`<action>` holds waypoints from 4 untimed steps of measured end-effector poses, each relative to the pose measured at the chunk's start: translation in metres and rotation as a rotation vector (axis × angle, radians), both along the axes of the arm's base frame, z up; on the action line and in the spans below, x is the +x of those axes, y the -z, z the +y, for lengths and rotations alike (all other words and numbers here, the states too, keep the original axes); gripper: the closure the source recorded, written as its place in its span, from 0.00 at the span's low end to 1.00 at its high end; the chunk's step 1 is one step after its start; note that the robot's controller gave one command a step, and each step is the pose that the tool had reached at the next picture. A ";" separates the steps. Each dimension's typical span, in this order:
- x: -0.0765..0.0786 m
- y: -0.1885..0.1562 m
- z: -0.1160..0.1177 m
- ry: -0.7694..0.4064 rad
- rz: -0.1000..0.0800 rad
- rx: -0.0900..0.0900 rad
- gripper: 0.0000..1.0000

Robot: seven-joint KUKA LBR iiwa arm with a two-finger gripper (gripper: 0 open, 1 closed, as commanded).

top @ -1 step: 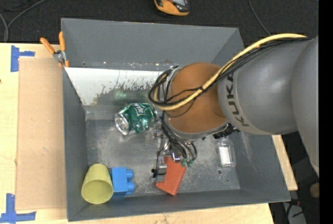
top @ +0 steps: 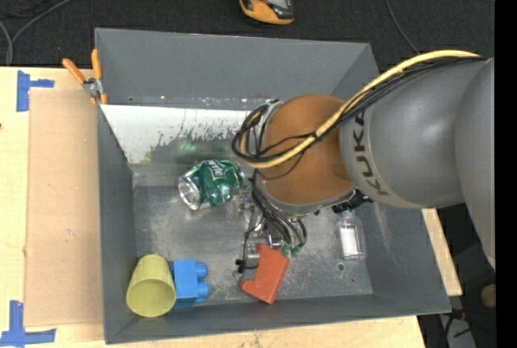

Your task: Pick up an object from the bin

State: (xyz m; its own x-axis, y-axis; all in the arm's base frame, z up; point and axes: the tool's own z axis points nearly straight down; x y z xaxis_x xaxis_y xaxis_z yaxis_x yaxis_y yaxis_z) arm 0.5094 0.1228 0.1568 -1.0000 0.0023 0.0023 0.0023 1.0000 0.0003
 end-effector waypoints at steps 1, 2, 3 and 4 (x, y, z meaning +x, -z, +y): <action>-0.003 0.044 -0.091 -0.361 0.008 -0.001 0.00; 0.005 0.027 -0.091 -0.315 0.001 0.002 0.00; -0.003 0.039 -0.082 -0.647 0.009 0.004 0.00; -0.011 0.088 -0.076 -0.715 0.003 0.005 0.00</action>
Offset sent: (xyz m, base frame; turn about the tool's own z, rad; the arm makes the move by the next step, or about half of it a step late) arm 0.0051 -0.0907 -0.0260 -0.3161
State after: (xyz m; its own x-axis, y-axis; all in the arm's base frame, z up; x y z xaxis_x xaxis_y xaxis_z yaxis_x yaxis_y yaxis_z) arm 0.4988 0.0470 0.0689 -0.7567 -0.6537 0.0032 -0.6537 0.7567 0.0057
